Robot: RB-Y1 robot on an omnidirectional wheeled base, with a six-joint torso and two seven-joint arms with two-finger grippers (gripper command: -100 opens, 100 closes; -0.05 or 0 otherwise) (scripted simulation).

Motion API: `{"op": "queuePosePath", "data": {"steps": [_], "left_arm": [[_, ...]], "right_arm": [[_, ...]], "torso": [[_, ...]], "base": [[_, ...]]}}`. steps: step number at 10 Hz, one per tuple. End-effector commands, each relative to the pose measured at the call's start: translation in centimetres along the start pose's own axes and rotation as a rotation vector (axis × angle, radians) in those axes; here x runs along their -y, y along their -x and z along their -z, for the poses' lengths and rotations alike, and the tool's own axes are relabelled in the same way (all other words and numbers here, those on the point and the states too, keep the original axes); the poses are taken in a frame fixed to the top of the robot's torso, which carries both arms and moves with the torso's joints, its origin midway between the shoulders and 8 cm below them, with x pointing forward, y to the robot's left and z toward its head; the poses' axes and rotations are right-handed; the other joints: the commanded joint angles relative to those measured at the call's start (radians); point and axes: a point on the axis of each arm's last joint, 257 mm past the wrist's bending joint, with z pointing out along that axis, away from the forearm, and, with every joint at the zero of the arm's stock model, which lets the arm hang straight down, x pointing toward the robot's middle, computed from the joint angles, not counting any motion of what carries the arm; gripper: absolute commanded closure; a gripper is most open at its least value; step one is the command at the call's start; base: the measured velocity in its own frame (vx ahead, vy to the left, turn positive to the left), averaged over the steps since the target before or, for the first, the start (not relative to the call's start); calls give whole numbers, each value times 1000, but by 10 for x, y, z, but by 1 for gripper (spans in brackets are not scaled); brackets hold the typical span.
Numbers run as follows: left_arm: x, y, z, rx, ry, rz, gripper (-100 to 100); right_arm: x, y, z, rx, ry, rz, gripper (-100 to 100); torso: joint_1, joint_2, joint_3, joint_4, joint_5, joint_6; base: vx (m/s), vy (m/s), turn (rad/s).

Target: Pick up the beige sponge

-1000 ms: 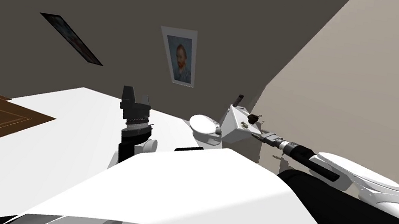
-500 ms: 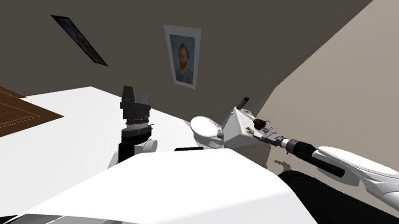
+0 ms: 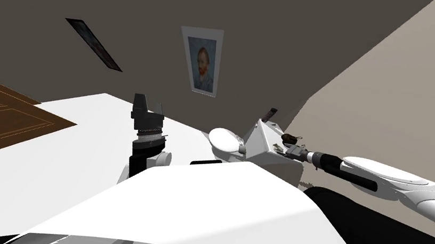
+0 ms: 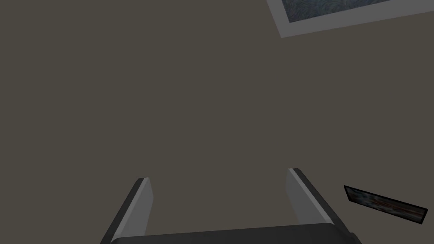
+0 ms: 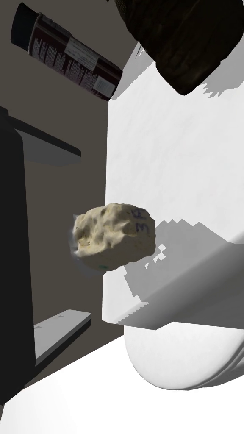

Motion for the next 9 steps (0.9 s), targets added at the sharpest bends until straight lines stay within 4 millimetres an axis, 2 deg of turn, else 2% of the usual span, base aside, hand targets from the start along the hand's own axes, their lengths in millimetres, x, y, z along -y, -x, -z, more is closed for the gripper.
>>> {"op": "queuePosePath", "data": {"steps": [1,2,3,9], "left_arm": [[0,0,0,0,0,0,0],[0,0,0,0,0,0,0],[0,0,0,0,0,0,0],[0,0,0,0,0,0,0]], "right_arm": [[0,0,0,0,0,0,-100],[-1,-1,0,-2,2,1,0],[-2,-1,-7,-8,-7,-12,-100],[-3,-1,-20,-22,-24,-38,-100]], "torso": [[0,0,0,0,0,0],[0,2,1,1,0,0],[0,4,2,1,0,0],[-2,7,4,2,0,0]], "base": [[21,1,1],[0,0,0],[-30,-9,116],[-43,-24,77]]}}
